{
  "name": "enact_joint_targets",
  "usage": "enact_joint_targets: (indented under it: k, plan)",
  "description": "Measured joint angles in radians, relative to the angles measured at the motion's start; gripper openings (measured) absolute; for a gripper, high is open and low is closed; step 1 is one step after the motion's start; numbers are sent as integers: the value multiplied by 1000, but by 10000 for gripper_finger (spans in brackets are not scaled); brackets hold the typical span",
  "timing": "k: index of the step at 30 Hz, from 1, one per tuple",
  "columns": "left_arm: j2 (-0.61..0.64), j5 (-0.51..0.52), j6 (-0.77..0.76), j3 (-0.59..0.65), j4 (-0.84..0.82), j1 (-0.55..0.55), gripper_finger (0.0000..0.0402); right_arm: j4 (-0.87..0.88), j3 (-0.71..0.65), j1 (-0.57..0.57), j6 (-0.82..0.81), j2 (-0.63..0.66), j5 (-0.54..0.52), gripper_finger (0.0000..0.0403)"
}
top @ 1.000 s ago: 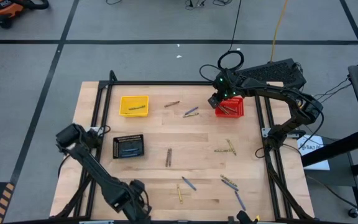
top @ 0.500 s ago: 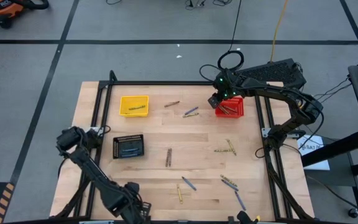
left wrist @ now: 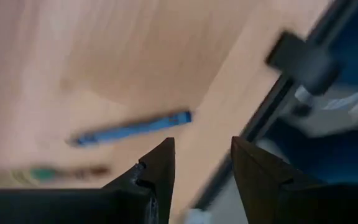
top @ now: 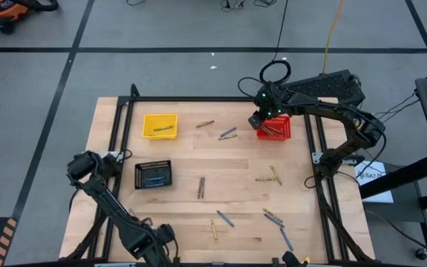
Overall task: Sort crayons
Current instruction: Put the blue crayon into the black bin
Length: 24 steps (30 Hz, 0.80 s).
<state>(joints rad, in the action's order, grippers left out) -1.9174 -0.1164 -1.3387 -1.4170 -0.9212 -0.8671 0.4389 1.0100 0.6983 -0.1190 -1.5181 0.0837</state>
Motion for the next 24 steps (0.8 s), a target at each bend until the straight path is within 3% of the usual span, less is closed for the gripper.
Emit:
enact_joint_targets:
  k: [7, 11, 18, 24]
  plan:
    - [0, -9, 378, 1, -179, 4, 145, 0, 0, 0, -33, 0, 0, 132]
    - [0, -11, 557, 1, -184, -7, 145, 0, 0, 0, -62, 0, 0, 132]
    - [1, 70, 744, 1, -180, -5, 145, 0, 0, 0, -99, 0, 0, 132]
    - [2, 44, 795, 62, -109, -2, 145, 0, 0, 0, -132, 0, 0, 132]
